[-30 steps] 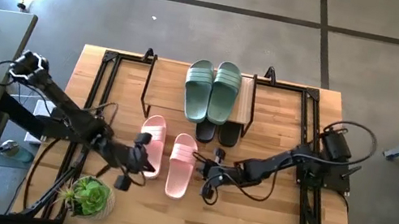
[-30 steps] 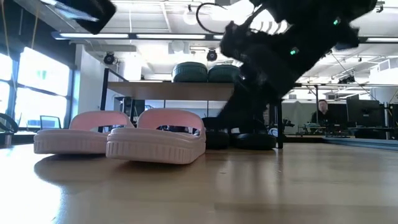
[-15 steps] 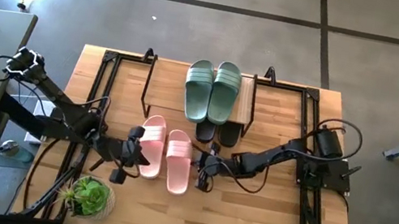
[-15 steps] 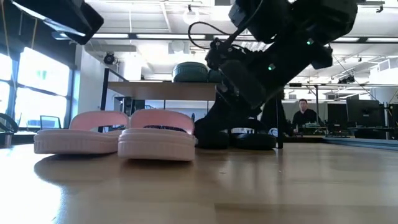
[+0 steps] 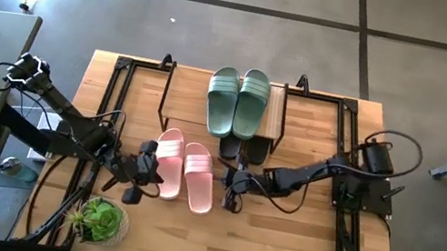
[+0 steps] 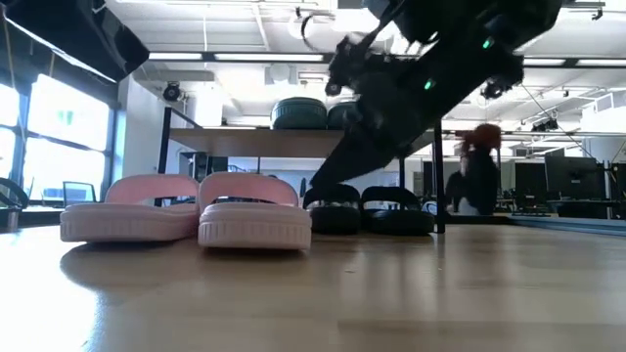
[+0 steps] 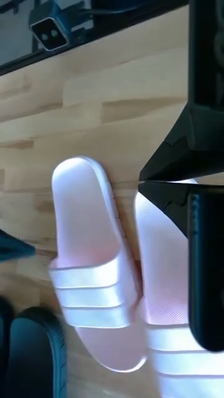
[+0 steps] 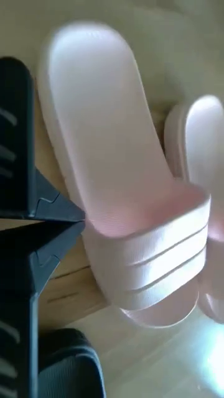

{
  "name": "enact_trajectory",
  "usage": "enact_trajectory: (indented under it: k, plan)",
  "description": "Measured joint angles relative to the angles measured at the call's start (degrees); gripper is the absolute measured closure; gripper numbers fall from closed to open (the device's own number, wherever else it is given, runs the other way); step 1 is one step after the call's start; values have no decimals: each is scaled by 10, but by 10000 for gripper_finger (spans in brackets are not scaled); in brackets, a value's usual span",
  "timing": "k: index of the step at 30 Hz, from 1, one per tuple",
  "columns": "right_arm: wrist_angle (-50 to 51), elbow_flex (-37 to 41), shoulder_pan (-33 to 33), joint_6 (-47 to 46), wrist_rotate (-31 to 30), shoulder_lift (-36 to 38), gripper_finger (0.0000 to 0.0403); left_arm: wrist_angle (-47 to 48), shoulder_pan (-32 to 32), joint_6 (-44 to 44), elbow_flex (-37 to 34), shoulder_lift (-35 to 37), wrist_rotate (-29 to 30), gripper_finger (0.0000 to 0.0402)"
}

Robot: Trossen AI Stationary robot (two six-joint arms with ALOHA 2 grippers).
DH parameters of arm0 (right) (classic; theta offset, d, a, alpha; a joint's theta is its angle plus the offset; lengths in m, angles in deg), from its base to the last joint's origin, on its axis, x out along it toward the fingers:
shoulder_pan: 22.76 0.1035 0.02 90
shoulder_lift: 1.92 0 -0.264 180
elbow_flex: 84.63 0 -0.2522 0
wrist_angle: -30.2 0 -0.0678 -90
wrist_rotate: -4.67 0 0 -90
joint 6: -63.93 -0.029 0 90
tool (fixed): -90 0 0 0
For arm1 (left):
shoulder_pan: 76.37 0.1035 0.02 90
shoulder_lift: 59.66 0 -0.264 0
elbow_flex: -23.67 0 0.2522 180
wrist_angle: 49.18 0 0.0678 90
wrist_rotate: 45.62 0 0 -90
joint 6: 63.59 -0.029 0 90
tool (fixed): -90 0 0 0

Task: Pick and place slides into the shelf
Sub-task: Put the pink slippers under the shelf

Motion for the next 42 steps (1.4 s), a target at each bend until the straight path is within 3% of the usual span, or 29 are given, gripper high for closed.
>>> enact_trajectory:
  k: [6, 9, 15, 20, 27, 33, 42]
  plan:
    - [-8, 0, 44, 28, 116, 25, 403, 4, 0, 35, 0, -9, 0, 399]
    - [-23, 0, 73, 27, 138, 23, 403, 23, 0, 58, 0, -27, 0, 399]
    - [-35, 0, 111, 24, 139, 17, 403, 90, 0, 111, 0, -89, 10, 399]
    - [-63, -6, 114, 11, 128, -1, 403, 92, 1, 128, 0, -128, 32, 399]
    - [-12, -102, 115, 52, 101, -99, 403, 94, 39, 136, 0, -168, 31, 399]
    - [65, -168, 115, 65, 89, -137, 403, 113, 73, 135, 0, -184, 27, 399]
    - [72, -173, 89, 69, 68, -143, 403, 118, 133, 91, 0, -184, 39, 399]
